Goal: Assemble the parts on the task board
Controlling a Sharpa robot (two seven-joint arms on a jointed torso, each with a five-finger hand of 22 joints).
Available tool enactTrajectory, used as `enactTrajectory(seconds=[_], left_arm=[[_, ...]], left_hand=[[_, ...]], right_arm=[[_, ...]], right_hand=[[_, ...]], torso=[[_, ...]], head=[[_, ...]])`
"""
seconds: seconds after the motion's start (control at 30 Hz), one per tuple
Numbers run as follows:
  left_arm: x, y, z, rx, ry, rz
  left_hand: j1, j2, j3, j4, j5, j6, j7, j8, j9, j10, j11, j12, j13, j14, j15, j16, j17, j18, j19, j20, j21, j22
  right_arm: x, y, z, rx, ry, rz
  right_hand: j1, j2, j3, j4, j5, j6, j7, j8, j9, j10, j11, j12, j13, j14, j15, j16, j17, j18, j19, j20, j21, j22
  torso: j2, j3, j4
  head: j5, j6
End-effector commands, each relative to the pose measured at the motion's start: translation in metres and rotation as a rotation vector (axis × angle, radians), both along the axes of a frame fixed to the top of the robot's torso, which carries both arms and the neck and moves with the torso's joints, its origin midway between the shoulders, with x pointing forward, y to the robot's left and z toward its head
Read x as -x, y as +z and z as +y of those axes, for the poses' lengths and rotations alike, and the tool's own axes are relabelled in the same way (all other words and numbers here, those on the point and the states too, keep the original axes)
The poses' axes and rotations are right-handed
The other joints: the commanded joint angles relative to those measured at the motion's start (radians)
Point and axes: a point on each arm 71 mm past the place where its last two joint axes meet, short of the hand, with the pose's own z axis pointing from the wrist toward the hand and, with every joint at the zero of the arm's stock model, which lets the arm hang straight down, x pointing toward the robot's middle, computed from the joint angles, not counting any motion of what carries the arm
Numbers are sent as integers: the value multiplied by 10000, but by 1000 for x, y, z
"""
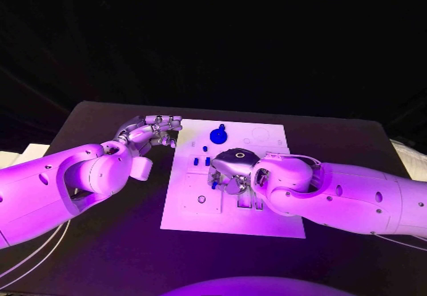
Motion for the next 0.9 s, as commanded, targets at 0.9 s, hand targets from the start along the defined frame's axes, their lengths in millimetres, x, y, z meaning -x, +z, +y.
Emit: enactTrajectory(seconds=[0.9], left_arm=[[1,1,-2,68,-209,-44]], left_hand=[[21,94,-44,-45,38,-105,11,-15,-16,-106,25,43,15,-109,9,-55,-33,178,35,71,-78,-20]], right_arm=[[2,1,-14,-525,-560,-250]], right_hand=[[-869,-570,-1253,149,171,-1793,219,-49,-367,-1517,56,204,-25,316,208,-184,-413,-4,-361,312,-631,-965]], torso=[[-4,4,-4]], head=[[-11,-28]])
